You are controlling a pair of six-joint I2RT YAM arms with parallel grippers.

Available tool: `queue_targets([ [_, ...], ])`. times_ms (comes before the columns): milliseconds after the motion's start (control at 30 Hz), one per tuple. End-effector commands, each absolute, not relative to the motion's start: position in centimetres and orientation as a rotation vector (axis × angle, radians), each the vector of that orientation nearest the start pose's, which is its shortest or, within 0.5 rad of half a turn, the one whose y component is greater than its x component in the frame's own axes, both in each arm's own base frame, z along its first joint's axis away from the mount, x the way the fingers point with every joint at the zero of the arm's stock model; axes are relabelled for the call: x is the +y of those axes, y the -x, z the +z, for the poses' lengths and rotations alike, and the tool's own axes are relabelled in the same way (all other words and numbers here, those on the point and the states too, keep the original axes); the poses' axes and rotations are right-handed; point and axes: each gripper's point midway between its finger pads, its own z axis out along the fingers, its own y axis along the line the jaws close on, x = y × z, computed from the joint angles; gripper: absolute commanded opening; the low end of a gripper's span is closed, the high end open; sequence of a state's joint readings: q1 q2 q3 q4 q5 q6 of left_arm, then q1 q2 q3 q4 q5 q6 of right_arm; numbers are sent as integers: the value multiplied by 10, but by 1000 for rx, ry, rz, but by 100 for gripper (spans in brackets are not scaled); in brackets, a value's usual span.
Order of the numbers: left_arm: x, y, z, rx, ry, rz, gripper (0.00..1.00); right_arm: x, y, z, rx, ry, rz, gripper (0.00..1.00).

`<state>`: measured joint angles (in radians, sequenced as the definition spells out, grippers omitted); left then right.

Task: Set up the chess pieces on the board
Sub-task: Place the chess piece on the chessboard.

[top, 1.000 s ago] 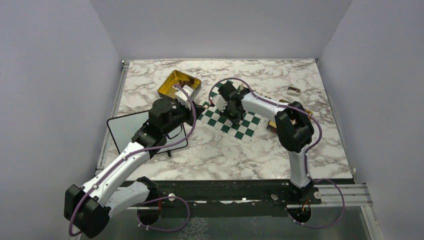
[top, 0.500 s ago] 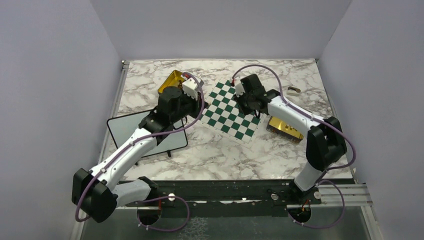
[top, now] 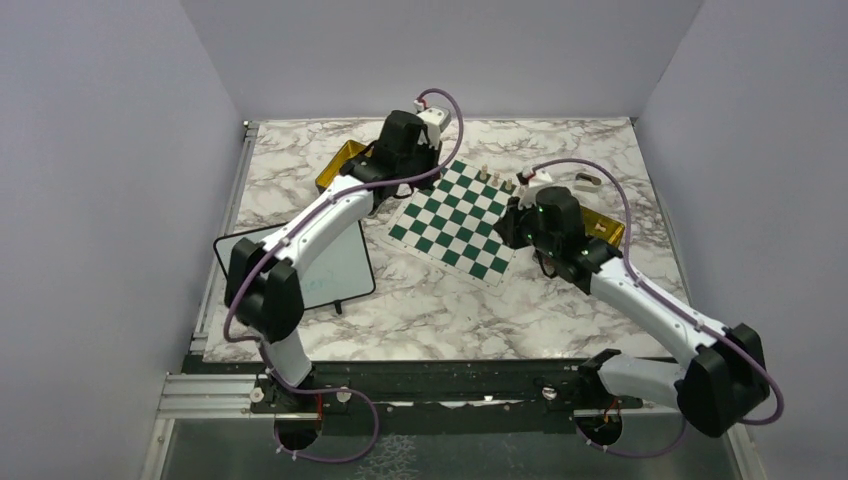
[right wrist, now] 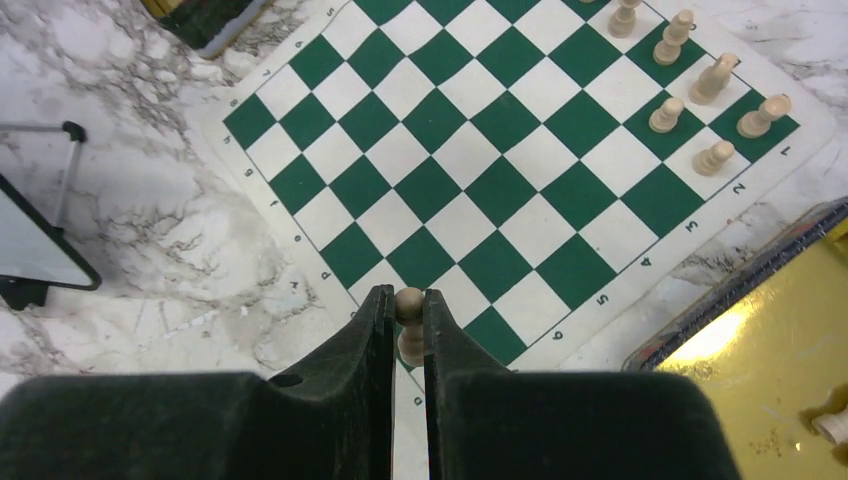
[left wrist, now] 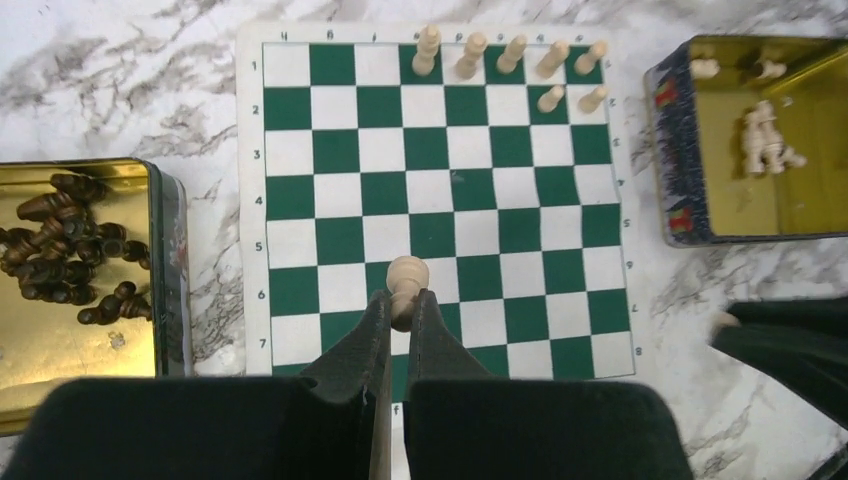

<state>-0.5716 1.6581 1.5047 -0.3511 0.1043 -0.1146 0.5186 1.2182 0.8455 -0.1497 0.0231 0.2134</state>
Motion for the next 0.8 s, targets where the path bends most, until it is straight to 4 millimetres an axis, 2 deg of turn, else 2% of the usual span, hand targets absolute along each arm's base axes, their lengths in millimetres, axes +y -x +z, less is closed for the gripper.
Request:
queue_targets([
  [0, -287, -423, 198, 2205, -577, -386, 0, 187, -313, 200, 1933, 210, 507, 10],
  [100, -293, -440, 172, 2262, -591, -338, 0, 182, -301, 204, 1905, 220, 523, 10],
  [200, -302, -457, 153, 2290, -623, -315, 0, 176, -295, 207, 1902, 232, 504, 10],
  [267, -302, -470, 141, 2305, -629, -255, 0, 172, -291, 212, 1896, 239, 490, 10],
  [567, -310, -512, 103, 2298, -714, -123, 0, 161, -282, 223, 1872, 252, 456, 10],
  [767, -304, -534, 87, 2284, -726, -59, 0, 159, -277, 230, 1861, 266, 453, 11],
])
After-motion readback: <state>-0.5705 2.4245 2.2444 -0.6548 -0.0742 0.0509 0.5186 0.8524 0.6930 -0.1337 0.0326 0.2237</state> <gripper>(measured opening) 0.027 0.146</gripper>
